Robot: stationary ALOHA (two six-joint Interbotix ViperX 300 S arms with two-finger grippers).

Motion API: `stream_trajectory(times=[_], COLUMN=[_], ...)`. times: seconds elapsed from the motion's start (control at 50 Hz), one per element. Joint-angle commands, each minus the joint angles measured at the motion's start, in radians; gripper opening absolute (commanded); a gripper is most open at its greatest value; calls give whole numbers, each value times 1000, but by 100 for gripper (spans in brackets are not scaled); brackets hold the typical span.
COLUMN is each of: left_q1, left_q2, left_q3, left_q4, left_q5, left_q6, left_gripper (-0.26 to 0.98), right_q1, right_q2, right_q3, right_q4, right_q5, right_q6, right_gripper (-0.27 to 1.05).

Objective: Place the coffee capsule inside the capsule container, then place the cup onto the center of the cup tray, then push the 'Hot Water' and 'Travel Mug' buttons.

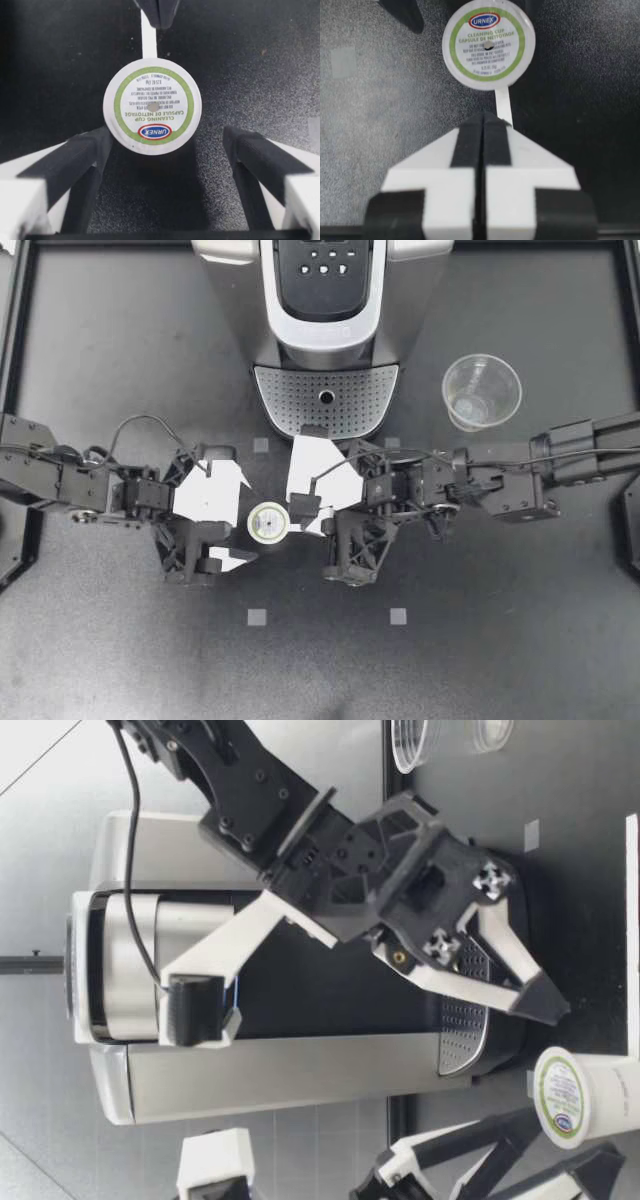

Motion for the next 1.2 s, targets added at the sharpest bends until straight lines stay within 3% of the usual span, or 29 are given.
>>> stream_trajectory(times=[0.0,0.18,0.94,1.18], left_q1=[8,31,32,31], left_q2=[-6,5,52,52], left_q3=[-25,-35,-80,-78], left_q4=[2,2,2,2], left_q5=[-9,-14,-15,-11], left_q6=[6,15,37,32], left_gripper=[80,80,79,63], right_q1=[3,3,5,5], right_q2=[-8,12,28,26], right_q3=[-31,-49,-67,-67], right_q4=[-2,-5,-20,-20], right_q5=[-3,-3,-5,-3], right_q6=[-2,-3,-5,-3], right_gripper=[5,5,5,5])
